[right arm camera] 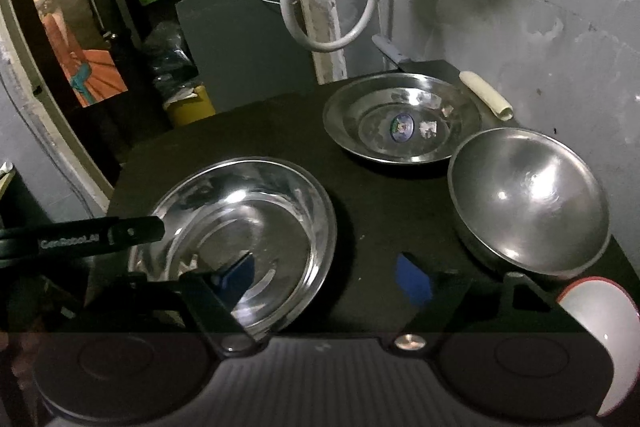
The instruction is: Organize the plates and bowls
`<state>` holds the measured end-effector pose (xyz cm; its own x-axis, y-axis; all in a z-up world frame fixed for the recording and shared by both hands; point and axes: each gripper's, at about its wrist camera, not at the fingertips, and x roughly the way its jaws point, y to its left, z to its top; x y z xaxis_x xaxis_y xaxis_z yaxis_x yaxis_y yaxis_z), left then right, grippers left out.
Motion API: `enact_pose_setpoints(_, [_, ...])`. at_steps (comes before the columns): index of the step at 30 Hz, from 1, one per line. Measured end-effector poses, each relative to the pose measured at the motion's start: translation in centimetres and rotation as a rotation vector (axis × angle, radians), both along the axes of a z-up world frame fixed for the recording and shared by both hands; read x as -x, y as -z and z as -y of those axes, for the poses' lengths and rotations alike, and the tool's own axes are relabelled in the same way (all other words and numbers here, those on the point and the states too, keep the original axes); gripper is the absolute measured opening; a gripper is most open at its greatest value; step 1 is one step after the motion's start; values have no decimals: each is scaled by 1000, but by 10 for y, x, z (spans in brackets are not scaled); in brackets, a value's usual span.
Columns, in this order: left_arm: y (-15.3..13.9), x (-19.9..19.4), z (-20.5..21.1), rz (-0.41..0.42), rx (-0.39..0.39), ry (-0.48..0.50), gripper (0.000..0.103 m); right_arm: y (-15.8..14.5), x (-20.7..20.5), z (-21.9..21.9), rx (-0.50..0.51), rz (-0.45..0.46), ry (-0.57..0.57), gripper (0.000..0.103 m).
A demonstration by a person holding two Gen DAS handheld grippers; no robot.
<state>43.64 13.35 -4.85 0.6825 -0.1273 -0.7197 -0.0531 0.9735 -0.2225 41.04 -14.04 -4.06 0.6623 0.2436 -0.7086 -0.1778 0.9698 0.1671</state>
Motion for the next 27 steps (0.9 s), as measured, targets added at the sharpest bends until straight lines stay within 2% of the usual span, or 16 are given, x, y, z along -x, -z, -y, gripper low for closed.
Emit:
enact_pose_setpoints(2, [2, -2, 1, -6, 15, 2, 63, 3, -3, 0, -6, -6, 0, 68])
enact_pose_setpoints(4, [5, -4, 1, -18, 32, 5, 46, 7, -6, 0, -8, -14, 0, 60])
enact_pose_setpoints(11, [11, -5, 2, -39, 56, 5, 29, 16, -11, 1, -40, -42, -6, 38])
enact_pose_setpoints(14, [12, -6, 2, -41, 61, 17, 15, 19, -13, 2, -59, -47, -6, 28])
enact_pose_setpoints(17, [12, -5, 2, -41, 69, 22, 11, 20, -12, 2, -72, -44, -19, 18])
enact_pose_setpoints(27, [-4, 11, 7, 20, 52, 49, 10, 5, 7, 9, -103, 8, -24, 18])
